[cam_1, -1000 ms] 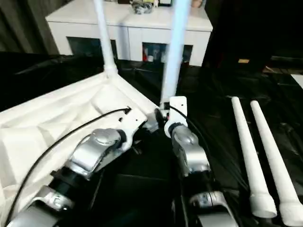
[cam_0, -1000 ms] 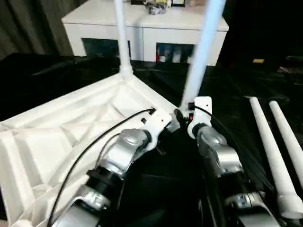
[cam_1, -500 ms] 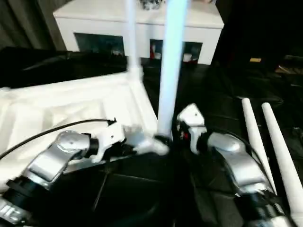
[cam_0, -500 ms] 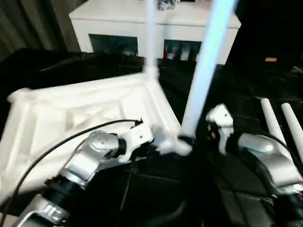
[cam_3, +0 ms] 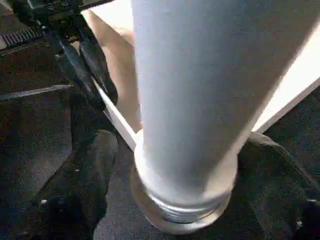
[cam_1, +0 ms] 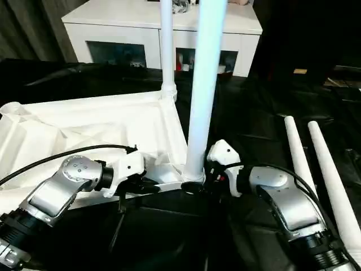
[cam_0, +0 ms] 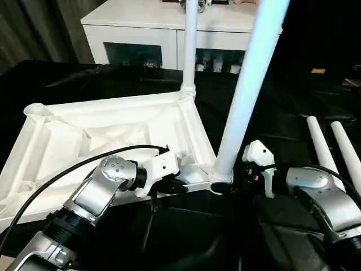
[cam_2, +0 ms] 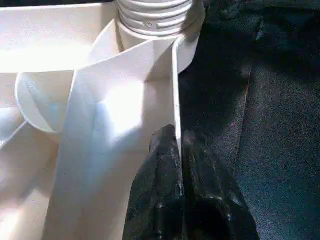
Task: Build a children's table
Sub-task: Rotate leg to tighten
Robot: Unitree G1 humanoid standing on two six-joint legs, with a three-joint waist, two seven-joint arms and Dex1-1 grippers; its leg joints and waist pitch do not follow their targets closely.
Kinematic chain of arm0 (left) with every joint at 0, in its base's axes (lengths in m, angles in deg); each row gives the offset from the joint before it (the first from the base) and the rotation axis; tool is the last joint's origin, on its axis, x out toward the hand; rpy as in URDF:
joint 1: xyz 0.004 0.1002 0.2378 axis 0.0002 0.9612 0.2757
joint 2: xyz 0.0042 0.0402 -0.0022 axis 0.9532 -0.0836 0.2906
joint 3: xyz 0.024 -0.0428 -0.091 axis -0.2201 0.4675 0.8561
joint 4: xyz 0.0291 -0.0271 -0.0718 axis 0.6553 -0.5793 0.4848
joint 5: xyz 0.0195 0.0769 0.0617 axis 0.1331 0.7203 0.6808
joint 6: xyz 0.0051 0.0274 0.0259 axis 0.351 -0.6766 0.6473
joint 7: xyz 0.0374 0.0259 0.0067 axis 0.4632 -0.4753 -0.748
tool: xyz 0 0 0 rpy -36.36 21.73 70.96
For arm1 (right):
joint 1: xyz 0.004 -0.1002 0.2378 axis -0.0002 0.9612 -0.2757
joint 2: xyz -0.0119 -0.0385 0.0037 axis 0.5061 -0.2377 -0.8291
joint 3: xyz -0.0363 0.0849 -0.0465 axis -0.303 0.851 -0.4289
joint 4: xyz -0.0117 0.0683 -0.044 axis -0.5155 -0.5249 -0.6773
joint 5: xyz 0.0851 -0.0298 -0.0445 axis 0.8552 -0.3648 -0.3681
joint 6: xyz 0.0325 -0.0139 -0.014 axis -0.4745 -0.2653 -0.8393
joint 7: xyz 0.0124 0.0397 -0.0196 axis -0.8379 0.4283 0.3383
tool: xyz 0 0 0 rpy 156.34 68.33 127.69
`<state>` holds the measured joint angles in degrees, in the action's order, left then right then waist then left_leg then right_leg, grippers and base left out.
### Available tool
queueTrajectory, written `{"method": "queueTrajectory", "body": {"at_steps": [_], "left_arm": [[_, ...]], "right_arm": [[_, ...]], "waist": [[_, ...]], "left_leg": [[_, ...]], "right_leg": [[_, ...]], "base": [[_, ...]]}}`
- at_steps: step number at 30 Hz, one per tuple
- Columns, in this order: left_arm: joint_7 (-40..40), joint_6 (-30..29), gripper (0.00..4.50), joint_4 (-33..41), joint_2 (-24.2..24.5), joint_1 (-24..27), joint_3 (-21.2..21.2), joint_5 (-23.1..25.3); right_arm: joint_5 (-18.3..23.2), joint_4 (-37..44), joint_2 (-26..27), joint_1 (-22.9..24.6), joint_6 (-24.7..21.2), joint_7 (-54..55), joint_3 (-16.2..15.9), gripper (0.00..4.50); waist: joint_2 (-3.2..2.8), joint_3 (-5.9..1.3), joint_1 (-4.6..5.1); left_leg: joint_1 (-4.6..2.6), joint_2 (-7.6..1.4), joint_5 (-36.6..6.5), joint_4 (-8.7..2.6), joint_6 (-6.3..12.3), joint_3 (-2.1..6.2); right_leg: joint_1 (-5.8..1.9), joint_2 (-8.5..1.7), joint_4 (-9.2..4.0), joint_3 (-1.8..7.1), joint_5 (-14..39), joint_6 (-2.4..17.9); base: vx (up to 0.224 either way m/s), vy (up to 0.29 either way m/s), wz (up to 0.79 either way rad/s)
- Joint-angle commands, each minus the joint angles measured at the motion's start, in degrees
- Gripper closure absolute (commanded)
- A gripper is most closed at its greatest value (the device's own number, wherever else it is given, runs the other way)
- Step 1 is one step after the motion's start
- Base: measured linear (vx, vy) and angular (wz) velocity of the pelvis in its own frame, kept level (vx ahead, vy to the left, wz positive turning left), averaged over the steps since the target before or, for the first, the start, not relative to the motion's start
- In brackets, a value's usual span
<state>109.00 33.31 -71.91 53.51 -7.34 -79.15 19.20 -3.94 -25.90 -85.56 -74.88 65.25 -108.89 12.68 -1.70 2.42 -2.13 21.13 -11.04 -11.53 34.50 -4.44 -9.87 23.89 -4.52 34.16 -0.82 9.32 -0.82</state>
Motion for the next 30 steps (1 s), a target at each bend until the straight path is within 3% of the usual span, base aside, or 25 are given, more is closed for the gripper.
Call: {"method": "queueTrajectory", "body": {"at_steps": [1,10,16,19,20,21,23,24,26,27,28,29,30], "left_arm": [[0.44,1.26,4.50,1.71,0.10,-0.82,0.77,-0.42],[0.68,0.85,4.50,2.23,0.69,-0.03,0.70,-0.59],[0.43,0.47,4.50,2.28,1.01,0.75,0.39,-0.29],[-1.49,-0.42,4.50,1.54,0.00,0.78,0.53,0.31],[-3.00,-0.83,4.50,0.75,-0.87,0.53,0.71,0.76],[-5.88,-2.60,4.50,-0.54,-2.95,-0.07,1.53,0.83],[-8.15,-3.79,4.50,-1.61,-4.79,-0.71,2.30,0.69],[-9.61,-4.60,4.50,-2.27,-5.99,-1.13,2.83,0.54],[-14.32,-6.61,4.50,-4.58,-9.17,-2.63,3.81,1.17],[-22.26,-8.88,4.50,-8.83,-14.27,-5.25,5.22,2.52],[-25.45,-9.64,4.50,-10.69,-16.33,-6.38,5.81,3.02],[-25.59,-9.66,4.50,-10.78,-16.44,-6.43,5.84,3.01],[-31.90,-10.17,4.50,-14.69,-20.80,-8.66,7.51,2.94]], "right_arm": [[0.34,-0.30,0.19,-0.58,0.19,-0.17,-0.01,1.08],[-0.51,-1.26,0.68,-0.34,0.40,-1.15,-0.90,1.74],[-1.55,-3.23,1.61,-0.65,0.74,0.07,-1.04,1.85],[-2.55,-5.20,3.09,-0.78,-0.05,3.17,-0.72,1.86],[-3.26,-6.65,4.32,-1.05,-0.56,5.75,-0.32,1.87],[-3.66,-8.46,6.67,-1.38,-2.27,9.90,0.55,1.87],[-4.20,-9.61,8.51,-1.59,-2.97,12.94,0.91,1.87],[-4.54,-10.29,9.69,-1.71,-3.39,14.82,1.10,1.87],[-5.25,-12.85,13.47,-2.54,-5.40,21.35,2.52,1.87],[-6.76,-17.21,19.45,-4.24,-7.15,31.89,4.70,1.87],[-7.35,-18.96,21.70,-5.00,-7.54,35.58,5.32,1.88],[-7.34,-19.06,21.82,-5.05,-7.54,35.79,5.39,1.88],[-6.63,-23.40,27.06,-7.51,-6.54,44.61,8.42,1.88]], "waist": [[0.54,-3.47,0.06],[0.85,-3.45,0.00],[0.99,-3.49,0.10],[0.98,-3.28,0.26],[0.94,-3.23,0.32],[0.97,-2.93,0.67],[1.00,-2.85,0.95],[1.17,-2.93,1.11],[0.96,-2.90,1.32],[0.95,-2.61,1.91],[0.90,-2.65,2.18],[1.15,-2.77,2.35],[0.71,-2.85,2.46]], "left_leg": [[-0.33,-1.17,-10.29,-4.12,3.22,-0.13],[-0.29,-1.18,-10.05,-4.11,3.15,-0.12],[-0.20,-1.14,-9.42,-4.02,3.54,-0.18],[-0.32,-1.17,-11.05,-4.23,2.98,-0.16],[-0.34,-1.16,-11.80,-4.31,2.66,-0.13],[-0.37,-1.06,-14.97,-4.59,1.41,-0.01],[-0.67,-0.89,-17.14,-4.59,-0.08,0.07],[-0.68,-0.78,-17.82,-4.66,-0.53,0.22],[-0.61,-0.78,-18.36,-4.73,-0.55,0.24],[-0.69,-0.43,-19.49,-4.60,-1.23,0.07],[-0.89,-0.36,-20.42,-4.54,-1.81,0.25],[-1.02,-0.20,-21.60,-4.59,-2.19,0.71],[-0.86,-0.26,-21.42,-4.74,-1.91,0.83]], "right_leg": [[-3.10,-1.89,-3.30,0.98,8.89,14.41],[-3.12,-1.95,-3.31,1.01,10.42,13.62],[-3.11,-1.96,-3.25,1.00,9.96,13.80],[-2.95,-1.92,-3.52,0.98,12.48,13.33],[-2.90,-1.92,-3.63,0.95,13.68,13.11],[-2.71,-1.91,-4.13,0.82,19.16,11.75],[-2.31,-1.88,-4.68,0.80,24.00,10.06],[-2.38,-1.87,-4.76,0.77,25.44,9.19],[-2.25,-1.86,-4.87,0.85,25.84,8.68],[-1.64,-1.64,-5.42,0.74,28.01,8.15],[-1.46,-1.69,-5.52,0.60,29.72,7.80],[-1.79,-1.85,-5.87,0.22,32.73,6.41],[-1.91,-1.99,-6.06,0.25,32.37,5.71]], "base": [[0.000,0.000,0.00],[0.000,0.000,0.00],[0.000,0.000,0.00],[0.000,0.000,0.00],[0.000,0.000,0.00],[0.000,0.000,0.00],[0.000,0.000,0.00],[0.000,0.000,0.00],[0.000,0.000,0.00],[0.000,0.000,0.00],[0.000,0.000,0.00],[0.000,0.000,0.00],[0.000,0.000,0.00]]}}
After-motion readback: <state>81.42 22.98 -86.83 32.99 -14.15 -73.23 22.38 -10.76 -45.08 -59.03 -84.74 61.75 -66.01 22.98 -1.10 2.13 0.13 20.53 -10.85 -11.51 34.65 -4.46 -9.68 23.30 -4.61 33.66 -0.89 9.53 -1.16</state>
